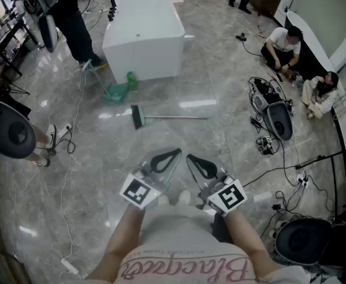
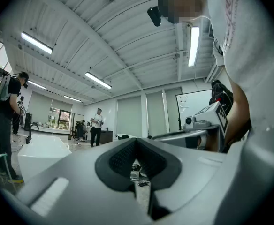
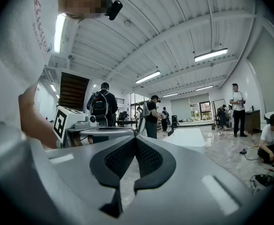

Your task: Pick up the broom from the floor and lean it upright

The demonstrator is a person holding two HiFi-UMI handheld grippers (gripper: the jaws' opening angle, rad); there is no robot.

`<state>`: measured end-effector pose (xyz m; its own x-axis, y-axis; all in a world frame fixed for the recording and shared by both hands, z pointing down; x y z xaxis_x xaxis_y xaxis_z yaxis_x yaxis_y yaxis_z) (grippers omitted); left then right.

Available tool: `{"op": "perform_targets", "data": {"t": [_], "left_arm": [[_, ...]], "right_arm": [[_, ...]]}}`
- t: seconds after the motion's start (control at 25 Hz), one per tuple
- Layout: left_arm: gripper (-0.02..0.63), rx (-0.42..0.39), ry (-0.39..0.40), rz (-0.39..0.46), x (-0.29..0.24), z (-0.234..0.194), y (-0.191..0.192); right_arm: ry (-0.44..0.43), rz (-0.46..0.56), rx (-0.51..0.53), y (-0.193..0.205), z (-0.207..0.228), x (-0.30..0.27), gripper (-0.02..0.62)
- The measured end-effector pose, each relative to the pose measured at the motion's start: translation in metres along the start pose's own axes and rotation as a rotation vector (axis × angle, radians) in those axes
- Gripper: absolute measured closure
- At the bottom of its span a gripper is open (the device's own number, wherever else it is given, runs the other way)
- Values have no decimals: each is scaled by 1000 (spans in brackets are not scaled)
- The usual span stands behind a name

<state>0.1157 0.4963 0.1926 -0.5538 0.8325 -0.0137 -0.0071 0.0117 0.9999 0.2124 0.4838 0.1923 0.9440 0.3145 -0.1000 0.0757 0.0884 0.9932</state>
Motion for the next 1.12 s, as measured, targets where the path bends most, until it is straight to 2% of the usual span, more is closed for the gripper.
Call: {"op": "perform_targets", "data": {"t": [0.24,0.52,0.72,1.12], "left_arm": [[606,-42,-2,-13,2,-1,-3],[606,-38,-6,-25,-1,-3,-1],[606,14,18,-19,-15,0,7],[606,45,-19,-41,-54,-13,18]], "right_arm": [[-1,-17,-1,2,1,-2,594],[-9,-24,-6,5,6,0,595],[11,39,-90,4,27,13,594],[13,2,-118,20,74,16,594]]}}
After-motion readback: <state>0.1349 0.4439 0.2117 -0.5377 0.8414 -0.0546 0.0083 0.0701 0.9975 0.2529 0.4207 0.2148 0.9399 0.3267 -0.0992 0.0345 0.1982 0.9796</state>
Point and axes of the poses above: the fingertips, and each gripper's own axes: x backward along the fingers, z to its right, y out of its underside, the point moved 5 cm from there along x, backward along the fingers, and after that the axes turned 4 degrees about -z, right-handed, at the moved point
